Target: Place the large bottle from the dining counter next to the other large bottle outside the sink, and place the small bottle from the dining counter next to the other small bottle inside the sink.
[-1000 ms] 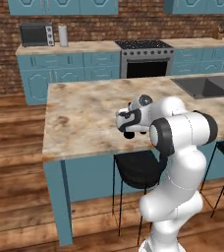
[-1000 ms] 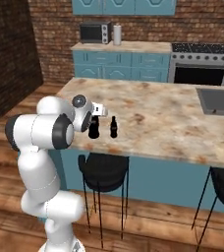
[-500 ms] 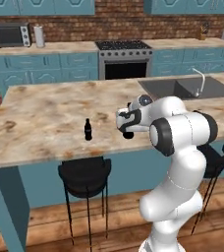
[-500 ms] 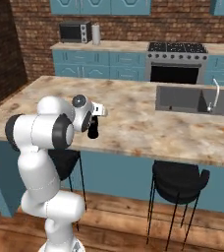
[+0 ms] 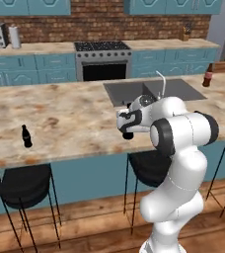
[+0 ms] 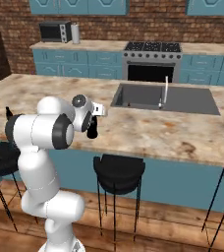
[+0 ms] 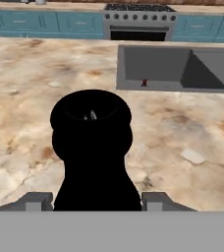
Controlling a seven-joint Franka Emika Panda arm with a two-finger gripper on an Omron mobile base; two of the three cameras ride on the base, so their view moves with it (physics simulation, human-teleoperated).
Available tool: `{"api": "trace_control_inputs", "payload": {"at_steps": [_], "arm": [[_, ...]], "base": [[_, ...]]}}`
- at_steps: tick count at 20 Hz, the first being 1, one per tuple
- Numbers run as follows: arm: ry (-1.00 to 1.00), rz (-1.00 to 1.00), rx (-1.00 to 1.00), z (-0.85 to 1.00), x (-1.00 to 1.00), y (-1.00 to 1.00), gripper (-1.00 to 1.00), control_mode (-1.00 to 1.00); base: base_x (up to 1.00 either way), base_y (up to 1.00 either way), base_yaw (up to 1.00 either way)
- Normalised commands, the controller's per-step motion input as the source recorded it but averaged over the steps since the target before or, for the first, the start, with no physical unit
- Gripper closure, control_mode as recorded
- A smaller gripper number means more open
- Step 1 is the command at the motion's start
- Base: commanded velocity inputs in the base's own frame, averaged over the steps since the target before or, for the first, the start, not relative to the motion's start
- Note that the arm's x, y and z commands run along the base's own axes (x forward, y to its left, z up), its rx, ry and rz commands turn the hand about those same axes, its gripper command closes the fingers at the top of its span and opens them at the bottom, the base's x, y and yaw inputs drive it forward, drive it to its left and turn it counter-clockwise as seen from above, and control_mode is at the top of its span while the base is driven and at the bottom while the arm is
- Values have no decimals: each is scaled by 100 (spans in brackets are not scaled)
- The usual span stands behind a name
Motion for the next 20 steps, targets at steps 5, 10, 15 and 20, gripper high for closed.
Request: {"api": "trace_control_inputs", "payload": {"at_steps": [5,10,15,20], "arm": [[0,0,0,0,0,0,100,100],[0,0,0,0,0,0,100,100],[0,0,0,0,0,0,100,100],[0,0,0,0,0,0,100,100]], "base": [[-1,-100,0],[0,-100,0],[-1,-100,0],[0,-100,0]]}}
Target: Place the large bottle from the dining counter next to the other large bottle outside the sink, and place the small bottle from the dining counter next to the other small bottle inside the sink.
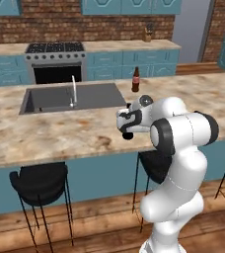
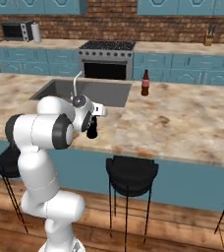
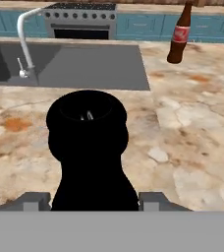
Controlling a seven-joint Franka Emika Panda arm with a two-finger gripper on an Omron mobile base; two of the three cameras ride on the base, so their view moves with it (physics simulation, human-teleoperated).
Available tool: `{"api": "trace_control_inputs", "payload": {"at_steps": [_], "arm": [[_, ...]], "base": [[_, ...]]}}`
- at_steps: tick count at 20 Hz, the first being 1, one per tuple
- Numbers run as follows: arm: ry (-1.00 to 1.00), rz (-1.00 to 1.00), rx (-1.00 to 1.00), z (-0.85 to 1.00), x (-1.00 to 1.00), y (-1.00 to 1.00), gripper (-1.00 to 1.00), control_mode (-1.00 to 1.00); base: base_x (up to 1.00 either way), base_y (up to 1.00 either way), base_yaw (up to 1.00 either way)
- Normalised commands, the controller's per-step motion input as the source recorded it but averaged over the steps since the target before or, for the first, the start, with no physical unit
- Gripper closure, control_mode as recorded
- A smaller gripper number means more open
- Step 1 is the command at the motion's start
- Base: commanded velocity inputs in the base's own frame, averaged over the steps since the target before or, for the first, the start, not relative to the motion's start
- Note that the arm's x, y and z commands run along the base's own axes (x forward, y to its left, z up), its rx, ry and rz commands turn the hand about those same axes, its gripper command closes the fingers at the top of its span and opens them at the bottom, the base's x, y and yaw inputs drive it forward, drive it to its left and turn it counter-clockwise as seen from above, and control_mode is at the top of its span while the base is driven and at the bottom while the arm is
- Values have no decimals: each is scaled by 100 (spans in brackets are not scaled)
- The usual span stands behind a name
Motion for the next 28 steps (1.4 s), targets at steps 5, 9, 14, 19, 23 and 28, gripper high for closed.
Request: {"api": "trace_control_inputs", "payload": {"at_steps": [5,9,14,19,23,28], "arm": [[0,0,0,0,0,0,100,100],[0,0,0,0,0,0,100,100],[0,0,0,0,0,0,100,100],[0,0,0,0,0,0,100,100],[0,0,0,0,0,0,100,100],[0,0,0,0,0,0,100,100]], "base": [[0,-100,1],[0,-100,3],[0,-100,4],[0,-100,5],[0,-100,3],[0,-100,2]]}}
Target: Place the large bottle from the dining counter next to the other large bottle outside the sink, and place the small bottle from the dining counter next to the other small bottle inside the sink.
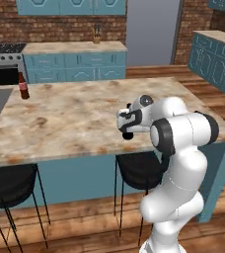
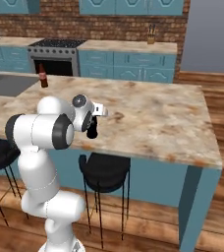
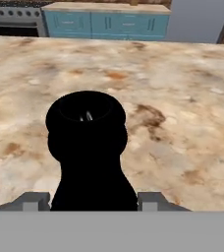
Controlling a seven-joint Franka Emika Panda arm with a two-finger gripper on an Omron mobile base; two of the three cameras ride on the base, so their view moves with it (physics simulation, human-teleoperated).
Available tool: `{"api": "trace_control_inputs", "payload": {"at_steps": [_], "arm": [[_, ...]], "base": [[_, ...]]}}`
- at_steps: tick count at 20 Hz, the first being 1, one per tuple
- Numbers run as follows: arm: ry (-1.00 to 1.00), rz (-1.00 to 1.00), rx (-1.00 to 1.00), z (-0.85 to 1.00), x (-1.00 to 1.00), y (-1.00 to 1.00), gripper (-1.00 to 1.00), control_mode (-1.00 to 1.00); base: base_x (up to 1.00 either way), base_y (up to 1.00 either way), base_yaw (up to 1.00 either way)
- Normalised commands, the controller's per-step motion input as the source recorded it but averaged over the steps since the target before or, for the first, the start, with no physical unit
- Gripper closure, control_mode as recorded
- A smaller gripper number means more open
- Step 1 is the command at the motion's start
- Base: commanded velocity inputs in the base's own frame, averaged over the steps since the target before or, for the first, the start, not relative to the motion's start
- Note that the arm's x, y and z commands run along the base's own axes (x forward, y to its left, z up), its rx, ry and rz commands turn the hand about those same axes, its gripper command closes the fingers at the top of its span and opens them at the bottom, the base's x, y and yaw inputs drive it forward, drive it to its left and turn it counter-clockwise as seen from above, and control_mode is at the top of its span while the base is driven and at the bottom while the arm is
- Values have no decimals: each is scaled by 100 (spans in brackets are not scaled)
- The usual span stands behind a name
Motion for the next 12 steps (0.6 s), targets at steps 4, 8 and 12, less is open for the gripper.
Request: {"api": "trace_control_inputs", "payload": {"at_steps": [4,8,12], "arm": [[0,0,0,0,0,0,100,100],[0,0,0,0,0,0,100,100],[0,0,0,0,0,0,100,100]], "base": [[0,-100,0],[0,-100,1],[0,-100,1]]}}
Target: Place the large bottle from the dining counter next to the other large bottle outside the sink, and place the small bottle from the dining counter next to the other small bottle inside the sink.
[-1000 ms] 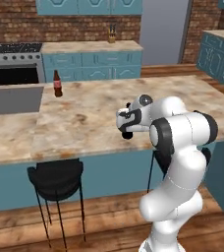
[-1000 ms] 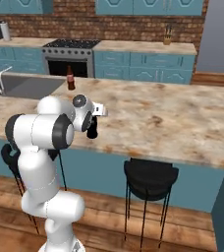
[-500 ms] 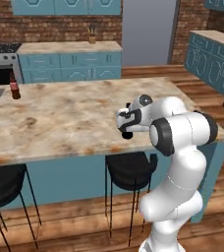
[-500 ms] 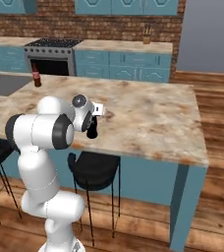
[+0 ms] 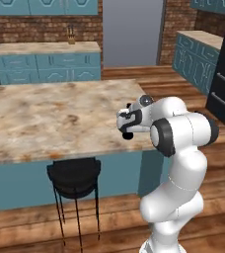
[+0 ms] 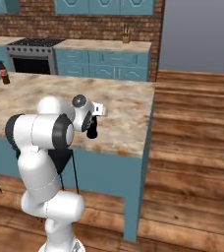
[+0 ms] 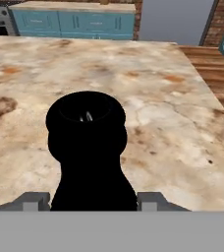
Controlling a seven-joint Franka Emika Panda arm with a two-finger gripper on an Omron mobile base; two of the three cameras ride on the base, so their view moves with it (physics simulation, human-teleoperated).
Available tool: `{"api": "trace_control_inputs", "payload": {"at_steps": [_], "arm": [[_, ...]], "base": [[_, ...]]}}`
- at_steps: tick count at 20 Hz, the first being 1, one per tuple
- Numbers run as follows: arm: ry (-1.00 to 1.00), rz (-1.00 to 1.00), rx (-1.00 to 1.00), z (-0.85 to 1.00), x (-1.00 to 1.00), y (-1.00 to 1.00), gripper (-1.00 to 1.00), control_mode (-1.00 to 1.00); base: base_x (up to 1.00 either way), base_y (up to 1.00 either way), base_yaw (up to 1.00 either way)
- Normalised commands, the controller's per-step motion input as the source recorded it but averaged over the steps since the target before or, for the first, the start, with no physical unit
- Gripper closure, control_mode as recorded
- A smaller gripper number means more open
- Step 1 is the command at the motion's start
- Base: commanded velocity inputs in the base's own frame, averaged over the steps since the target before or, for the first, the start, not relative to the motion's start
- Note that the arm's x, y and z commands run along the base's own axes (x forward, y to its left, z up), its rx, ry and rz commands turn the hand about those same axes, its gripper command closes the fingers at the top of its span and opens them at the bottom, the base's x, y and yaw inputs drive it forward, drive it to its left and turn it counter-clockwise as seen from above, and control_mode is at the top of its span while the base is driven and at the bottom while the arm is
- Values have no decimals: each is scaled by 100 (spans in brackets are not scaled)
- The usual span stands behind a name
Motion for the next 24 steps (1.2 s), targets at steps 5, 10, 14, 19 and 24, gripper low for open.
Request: {"api": "trace_control_inputs", "payload": {"at_steps": [5,10,14,19,24], "arm": [[0,0,0,0,0,0,100,100],[0,0,0,0,0,0,100,100],[0,0,0,0,0,0,100,100],[0,0,0,0,0,0,100,100],[0,0,0,0,0,0,100,100]], "base": [[0,-100,2],[16,-100,1],[54,-100,0],[98,-100,0],[100,-100,0]]}}
